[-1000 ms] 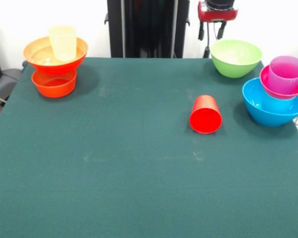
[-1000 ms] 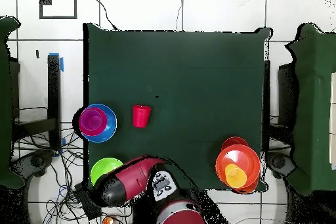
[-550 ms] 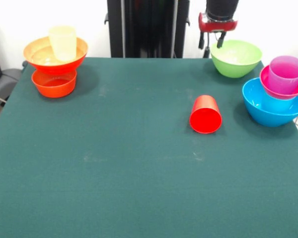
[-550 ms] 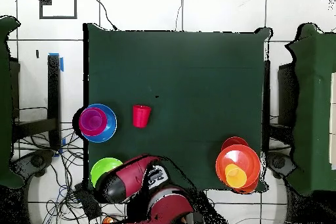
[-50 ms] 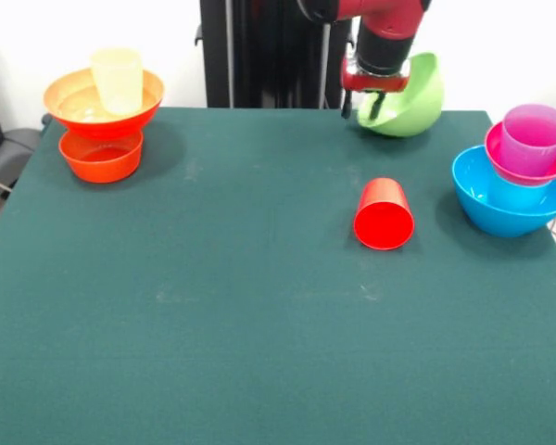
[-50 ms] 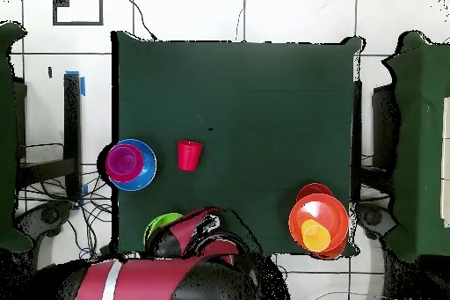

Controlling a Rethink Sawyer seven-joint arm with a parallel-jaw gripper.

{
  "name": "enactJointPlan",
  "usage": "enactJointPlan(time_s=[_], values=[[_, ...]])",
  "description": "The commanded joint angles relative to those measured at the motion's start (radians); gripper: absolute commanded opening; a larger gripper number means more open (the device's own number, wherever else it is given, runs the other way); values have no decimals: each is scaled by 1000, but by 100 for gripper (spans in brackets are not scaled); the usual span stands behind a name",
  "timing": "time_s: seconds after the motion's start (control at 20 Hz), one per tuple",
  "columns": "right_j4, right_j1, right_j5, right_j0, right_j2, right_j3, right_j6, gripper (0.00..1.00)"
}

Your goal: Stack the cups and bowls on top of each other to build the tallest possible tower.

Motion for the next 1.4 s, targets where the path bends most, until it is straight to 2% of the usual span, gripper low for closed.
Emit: enactJointPlan(time_s=[0.05,0.45,0.7,0.8,0.9,1.0,1.15,1.3,1.4], values=[[-1,73,-96,26,-24,-138,104,0],[27,74,-87,18,-5,-145,98,0],[19,70,-104,11,-6,-132,96,0],[17,54,-73,-13,10,-115,78,0],[9,24,-45,-40,26,-93,54,0],[3,-37,21,-81,54,-61,7,0],[18,-187,170,-180,134,20,-93,0],[33,-229,194,-242,195,54,-99,0],[21,-228,152,-257,216,63,-74,0]])
